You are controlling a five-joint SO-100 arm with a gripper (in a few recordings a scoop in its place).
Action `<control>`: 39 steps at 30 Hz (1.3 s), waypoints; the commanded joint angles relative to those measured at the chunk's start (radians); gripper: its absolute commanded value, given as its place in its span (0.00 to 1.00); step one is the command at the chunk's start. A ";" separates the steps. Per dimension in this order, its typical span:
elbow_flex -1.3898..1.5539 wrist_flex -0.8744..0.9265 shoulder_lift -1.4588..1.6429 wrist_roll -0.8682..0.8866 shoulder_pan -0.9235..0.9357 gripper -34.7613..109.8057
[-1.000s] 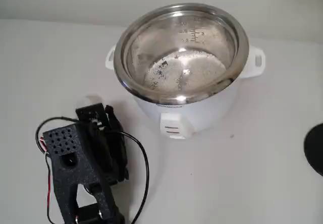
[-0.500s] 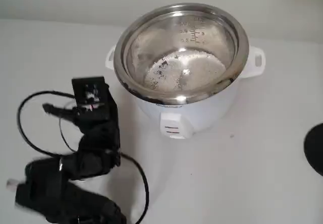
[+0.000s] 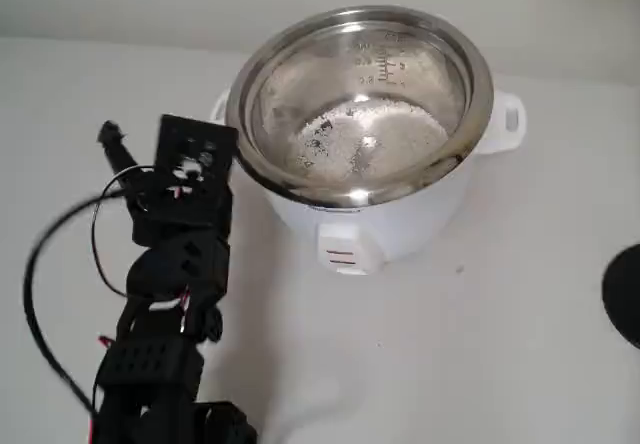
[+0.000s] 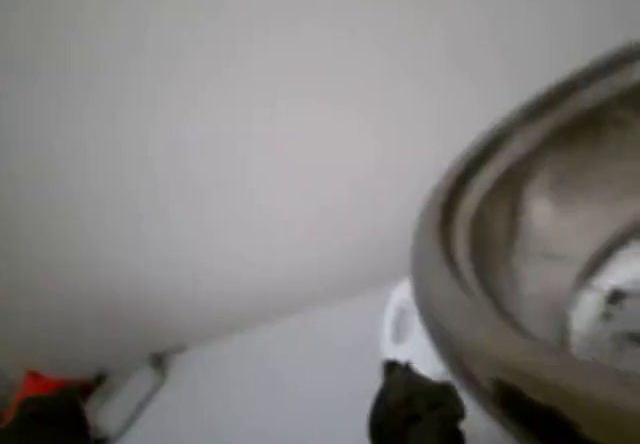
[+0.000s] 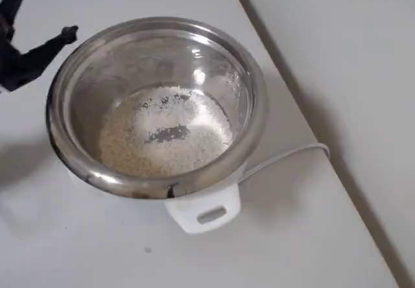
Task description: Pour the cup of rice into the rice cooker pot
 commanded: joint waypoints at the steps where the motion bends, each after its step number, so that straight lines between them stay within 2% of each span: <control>1: 0.008 0.193 0.250 0.147 0.081 0.42; 6: 0.023 0.462 0.486 0.356 0.186 0.39; 14: -0.006 0.716 0.485 0.712 0.328 0.37; 18: -0.032 0.850 0.485 0.828 0.360 0.29; 23: -0.067 0.966 0.485 0.893 0.360 0.24; 27: -0.083 1.002 0.485 0.916 0.364 0.24; 39: -0.092 1.279 0.485 0.994 0.350 0.24</control>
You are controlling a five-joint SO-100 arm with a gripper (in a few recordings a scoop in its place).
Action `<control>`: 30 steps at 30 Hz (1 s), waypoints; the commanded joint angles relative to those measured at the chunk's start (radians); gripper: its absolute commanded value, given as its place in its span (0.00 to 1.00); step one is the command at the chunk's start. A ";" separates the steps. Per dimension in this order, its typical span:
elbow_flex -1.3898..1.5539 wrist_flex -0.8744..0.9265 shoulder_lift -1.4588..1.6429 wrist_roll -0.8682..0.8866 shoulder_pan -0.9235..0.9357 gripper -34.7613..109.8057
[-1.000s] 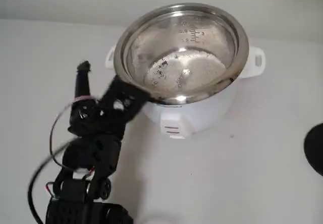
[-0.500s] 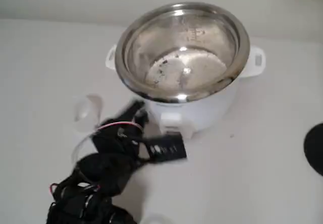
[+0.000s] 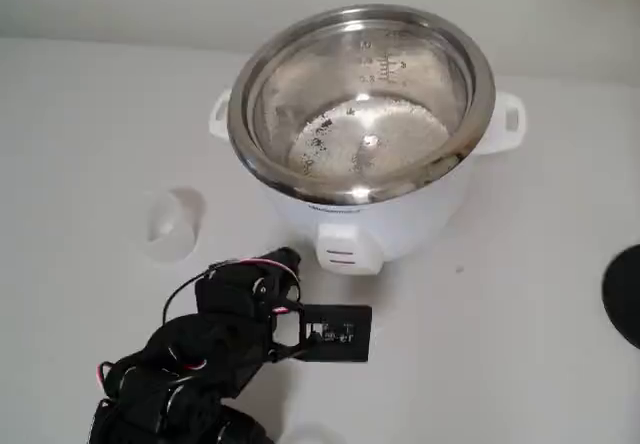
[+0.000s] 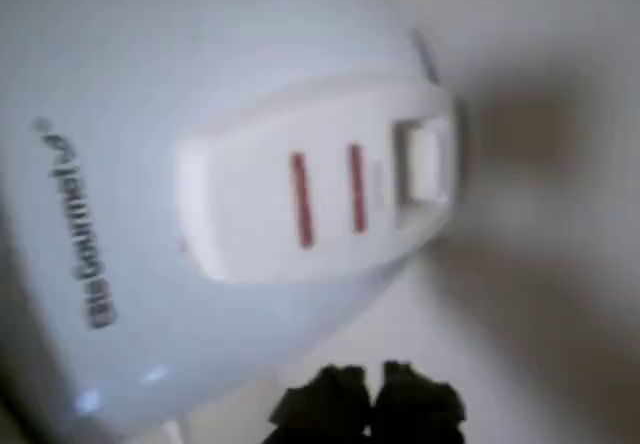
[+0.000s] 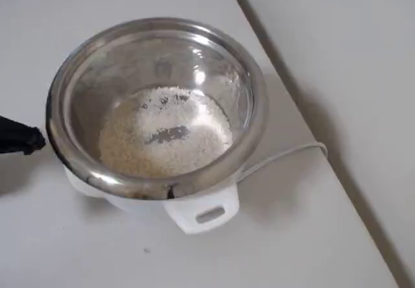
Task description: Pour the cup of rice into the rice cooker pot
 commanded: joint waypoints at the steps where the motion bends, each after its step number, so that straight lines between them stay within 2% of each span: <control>1: -0.051 0.094 0.011 0.028 -0.020 0.24; 12: 0.196 0.155 0.011 -0.026 -0.052 0.24; 30: 0.193 0.175 0.011 -0.014 -0.035 0.24</control>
